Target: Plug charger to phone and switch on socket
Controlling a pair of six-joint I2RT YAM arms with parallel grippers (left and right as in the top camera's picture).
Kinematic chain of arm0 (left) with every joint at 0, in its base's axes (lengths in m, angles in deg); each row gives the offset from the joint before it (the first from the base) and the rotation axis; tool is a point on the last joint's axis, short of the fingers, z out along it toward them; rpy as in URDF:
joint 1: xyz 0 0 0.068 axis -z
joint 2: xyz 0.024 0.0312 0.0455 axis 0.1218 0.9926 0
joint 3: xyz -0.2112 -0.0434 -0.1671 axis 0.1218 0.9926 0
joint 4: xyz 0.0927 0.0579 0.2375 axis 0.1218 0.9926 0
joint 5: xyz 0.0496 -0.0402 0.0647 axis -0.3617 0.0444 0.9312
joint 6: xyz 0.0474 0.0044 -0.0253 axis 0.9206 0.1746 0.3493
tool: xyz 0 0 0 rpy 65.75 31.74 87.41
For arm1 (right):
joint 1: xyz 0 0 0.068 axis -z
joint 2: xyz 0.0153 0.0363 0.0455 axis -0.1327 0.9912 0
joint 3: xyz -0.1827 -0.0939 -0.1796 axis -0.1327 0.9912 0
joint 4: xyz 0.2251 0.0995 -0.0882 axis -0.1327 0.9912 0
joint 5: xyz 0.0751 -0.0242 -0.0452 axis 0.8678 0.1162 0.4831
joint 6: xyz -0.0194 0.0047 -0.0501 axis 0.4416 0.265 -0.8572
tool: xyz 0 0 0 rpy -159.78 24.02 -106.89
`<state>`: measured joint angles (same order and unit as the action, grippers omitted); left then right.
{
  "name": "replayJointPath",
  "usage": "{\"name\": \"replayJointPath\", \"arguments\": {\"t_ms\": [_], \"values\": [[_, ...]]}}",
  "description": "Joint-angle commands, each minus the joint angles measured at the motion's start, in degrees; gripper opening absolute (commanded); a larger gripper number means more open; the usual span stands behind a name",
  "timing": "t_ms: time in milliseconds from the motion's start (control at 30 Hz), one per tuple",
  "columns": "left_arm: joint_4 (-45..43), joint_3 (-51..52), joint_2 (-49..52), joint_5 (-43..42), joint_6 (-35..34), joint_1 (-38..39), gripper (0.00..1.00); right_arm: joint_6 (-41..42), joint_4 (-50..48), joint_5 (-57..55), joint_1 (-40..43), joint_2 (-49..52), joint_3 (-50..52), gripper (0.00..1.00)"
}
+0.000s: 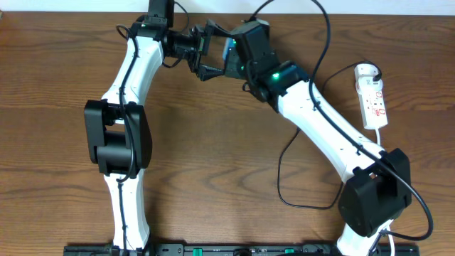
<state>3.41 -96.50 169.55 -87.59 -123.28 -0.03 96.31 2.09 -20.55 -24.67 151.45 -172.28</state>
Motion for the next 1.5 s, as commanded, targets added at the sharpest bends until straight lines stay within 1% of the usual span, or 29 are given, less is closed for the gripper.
{"name": "replayJointPath", "arguments": {"t_ms": [0, 100, 200, 367, 533, 633, 800, 867, 1000, 1033, 1100, 1133, 1300, 1333, 1433, 1467], "values": [[-2.08, -0.37, -1.51, -1.36, -0.79, -0.24, 0.98, 2.34, -0.48, -2.01, 1.60, -3.32, -0.81, 0.01], [-5.62, -0.35, -1.51, -1.36, -4.52, -0.24, 0.98, 5.81, -0.50, -2.03, 2.01, -3.91, -0.81, 0.01], [-8.15, -0.37, -1.51, -1.27, -7.89, -0.24, 0.98, 11.52, -1.20, -2.05, 2.56, -3.93, -0.81, 0.01], [-8.37, -0.35, -1.49, 3.45, -12.17, -0.24, 0.98, 23.47, -3.34, -2.05, 4.00, -3.93, -0.81, 0.01], [-9.62, -0.35, -1.51, 4.46, -15.72, -0.26, 0.98, 29.64, -7.06, 0.09, 5.53, -3.93, -0.81, 0.01], [-9.62, -0.35, -1.51, 4.42, -19.87, -0.24, 0.98, 35.36, -8.07, 2.51, 5.75, -3.93, -0.81, 0.01], [-9.88, -0.35, -1.49, 2.16, -23.41, -0.24, 0.98, 43.76, -7.67, 6.78, 5.75, -3.93, -0.81, 0.01], [-11.58, -0.35, -1.51, 0.15, -24.92, -0.24, 0.99, 47.76, -6.86, 7.74, 5.66, -3.93, -0.79, 0.02], [-15.54, -0.35, -1.49, -2.16, -27.78, -0.24, 1.00, 52.17, -6.73, 9.94, 5.64, -3.93, -0.79, 0.02], [-16.00, -0.35, -1.51, -2.36, -28.35, -0.24, 0.99, 52.96, -6.73, 10.49, 5.64, -3.93, -0.79, 0.02], [-17.16, -0.35, -1.51, -2.34, -29.31, -0.24, 0.92, 54.84, -6.75, 10.91, 5.64, -3.91, -0.79, 0.01], [-17.31, -0.35, -1.51, -2.29, -29.31, -0.24, 0.91, 55.30, -6.75, 10.91, 5.62, -3.93, -0.79, 0.02], [-17.31, -0.35, -1.51, -2.27, -29.27, -0.24, 0.89, 56.39, -6.97, 12.48, 5.64, -3.93, -0.79, 0.01], [-17.29, -0.35, -1.49, -2.03, -29.24, -0.24, 0.85, 56.85, -6.95, 12.55, 5.64, -3.93, -0.79, 0.01], [-17.29, -0.35, -1.49, -1.64, -29.24, -0.24, 0.79, 57.61, -7.10, 13.35, 5.64, -3.93, -0.79, 0.02], [-17.31, -0.35, -1.49, -1.62, -29.24, -0.24, 0.73, 57.61, -7.19, 13.70, 5.64, -3.91, -0.79, 0.02]]}}
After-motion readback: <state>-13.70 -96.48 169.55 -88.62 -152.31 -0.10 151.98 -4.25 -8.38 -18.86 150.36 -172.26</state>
